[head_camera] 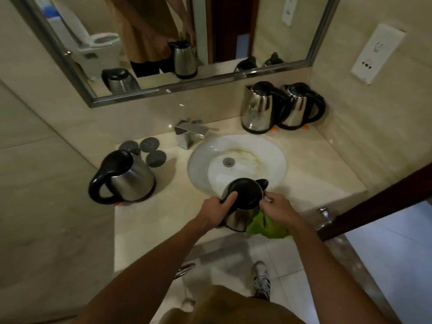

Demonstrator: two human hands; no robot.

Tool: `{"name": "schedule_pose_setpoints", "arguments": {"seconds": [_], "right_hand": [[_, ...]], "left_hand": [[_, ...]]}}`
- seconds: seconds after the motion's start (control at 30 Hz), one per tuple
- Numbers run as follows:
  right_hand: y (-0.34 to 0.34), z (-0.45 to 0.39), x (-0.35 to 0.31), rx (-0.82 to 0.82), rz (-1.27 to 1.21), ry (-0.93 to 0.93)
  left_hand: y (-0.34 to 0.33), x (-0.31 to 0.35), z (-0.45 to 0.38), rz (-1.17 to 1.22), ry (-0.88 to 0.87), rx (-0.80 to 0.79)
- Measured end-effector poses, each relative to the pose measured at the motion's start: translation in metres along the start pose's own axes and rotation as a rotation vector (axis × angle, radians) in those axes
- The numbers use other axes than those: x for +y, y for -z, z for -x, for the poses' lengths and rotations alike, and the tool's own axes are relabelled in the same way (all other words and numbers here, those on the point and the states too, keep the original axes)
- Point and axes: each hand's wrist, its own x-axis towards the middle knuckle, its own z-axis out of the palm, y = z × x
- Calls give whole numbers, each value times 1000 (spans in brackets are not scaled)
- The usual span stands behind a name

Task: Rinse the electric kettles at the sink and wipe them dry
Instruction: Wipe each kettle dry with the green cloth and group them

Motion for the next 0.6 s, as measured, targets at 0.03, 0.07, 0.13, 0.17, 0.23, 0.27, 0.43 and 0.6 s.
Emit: {"name": "schedule_pose_setpoints", "arguments": {"seconds": [0.03, 0.07, 0.13, 0.17, 0.23, 0.27, 0.43, 0.6], "right_hand": [[-12, 0, -5, -11, -4, 12], [-23, 0, -11, -24, 3, 25], [-45, -1, -22, -45, 20, 38], [-55, -2, -28, -50, 25, 44], [-77, -1, -40, -61, 20, 61], [-87, -1, -45, -70, 10, 72], [-125, 3, -66, -228, -84, 137], [-145, 3, -80, -193, -179, 160]], "left_hand": [[8, -8, 5, -1, 16, 11], [16, -16, 10, -2, 40, 22], [31, -31, 18, 13, 81, 53], [37, -39, 22, 32, 98, 70], [49, -55, 30, 66, 127, 102], [55, -63, 33, 74, 145, 120], [84, -95, 49, 146, 192, 264], [86, -100, 61, 269, 246, 332]]}}
